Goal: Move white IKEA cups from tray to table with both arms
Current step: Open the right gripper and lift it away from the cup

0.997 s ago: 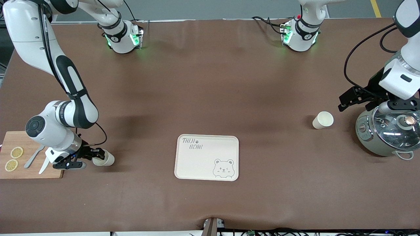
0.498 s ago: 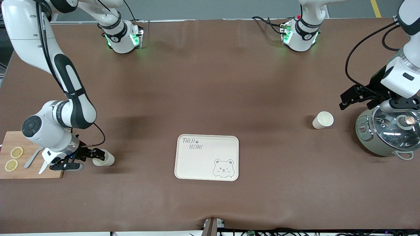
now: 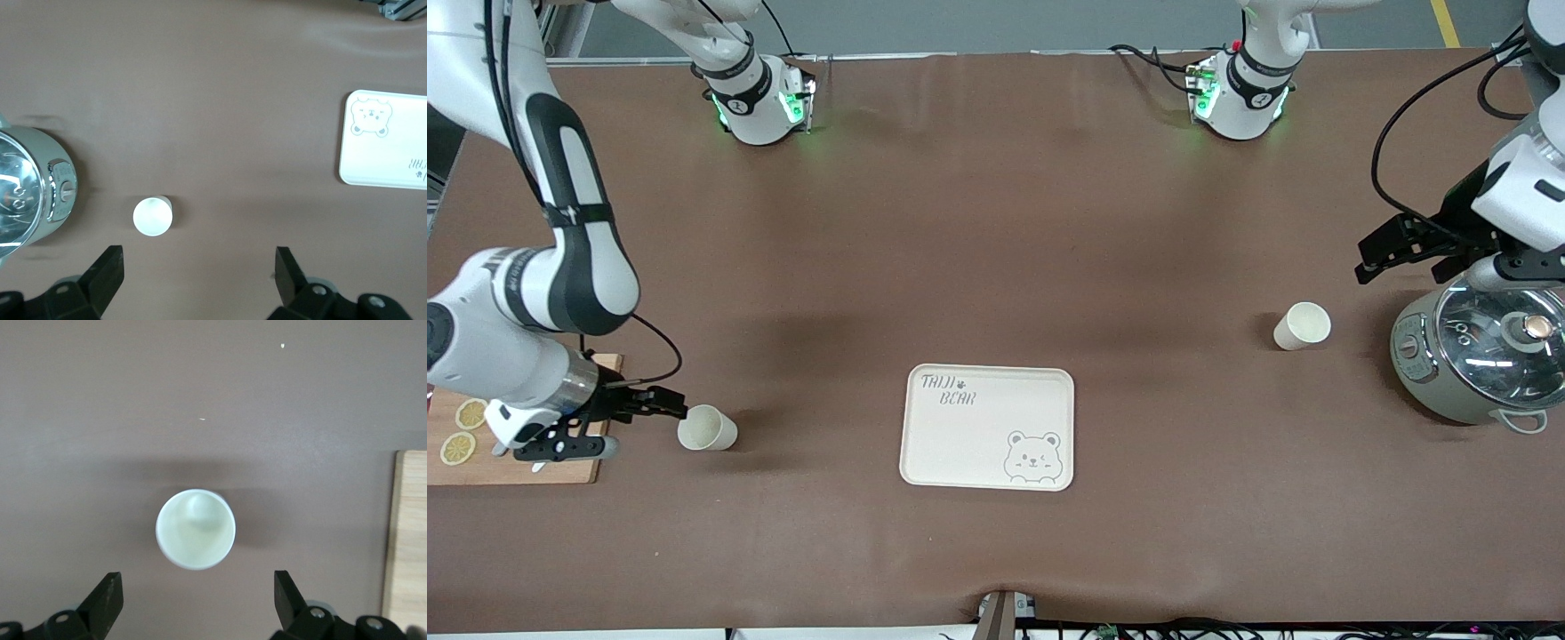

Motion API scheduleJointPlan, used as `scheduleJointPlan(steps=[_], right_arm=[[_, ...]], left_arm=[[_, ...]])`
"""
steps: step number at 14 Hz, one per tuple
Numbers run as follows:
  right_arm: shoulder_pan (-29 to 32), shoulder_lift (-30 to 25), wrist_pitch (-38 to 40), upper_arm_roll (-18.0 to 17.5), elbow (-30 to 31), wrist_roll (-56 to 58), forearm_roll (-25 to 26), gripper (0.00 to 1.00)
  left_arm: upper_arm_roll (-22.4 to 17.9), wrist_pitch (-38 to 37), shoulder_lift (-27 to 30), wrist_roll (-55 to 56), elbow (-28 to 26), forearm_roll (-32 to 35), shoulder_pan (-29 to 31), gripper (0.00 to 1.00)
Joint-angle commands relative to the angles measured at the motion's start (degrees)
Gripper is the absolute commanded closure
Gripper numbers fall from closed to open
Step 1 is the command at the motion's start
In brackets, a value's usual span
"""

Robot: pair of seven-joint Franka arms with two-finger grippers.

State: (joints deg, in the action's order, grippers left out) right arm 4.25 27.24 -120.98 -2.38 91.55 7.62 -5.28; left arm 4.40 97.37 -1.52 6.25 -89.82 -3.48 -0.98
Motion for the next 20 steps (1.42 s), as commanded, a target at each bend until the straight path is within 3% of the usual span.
scheduleJointPlan(steps=[1,5,9,11,16,20], right_arm=[[-0.46,-3.76,4.08,-0.34,0.12,-1.8,-0.17,0.0],[-4.59,-6.85,13.56,-0.35,-3.03,-11.55,-0.08,0.0],[-8.28,-7.38,15.43,-0.35,-4.45,-18.59,-0.08,0.0],[-8.64,-7.38,15.34,-0.43,-4.45,-18.96,-0.08,0.0],[-7.59,-8.52,16.04,0.09,-5.41,-15.9,-0.08,0.0],[-5.57,-8.52,21.57,0.18,-9.54,-13.42,0.0,0.0]], left_arm=[[-3.42,-4.55,0.82,-1.32,3.32,1.37,-2.88,0.0],[-3.78,-5.97,0.99,-2.99,3.69,1.28,-3.06,0.0],[-6.24,-6.06,1.08,-7.2,3.86,1.19,-3.76,0.0],[-7.91,-6.06,0.99,-7.3,4.48,1.19,-4.46,0.0],[-7.66,-7.19,0.56,-7.04,4.13,1.8,-4.64,0.0],[-6.95,-9.66,-0.06,-11.41,3.95,7.43,-6.05,0.0]])
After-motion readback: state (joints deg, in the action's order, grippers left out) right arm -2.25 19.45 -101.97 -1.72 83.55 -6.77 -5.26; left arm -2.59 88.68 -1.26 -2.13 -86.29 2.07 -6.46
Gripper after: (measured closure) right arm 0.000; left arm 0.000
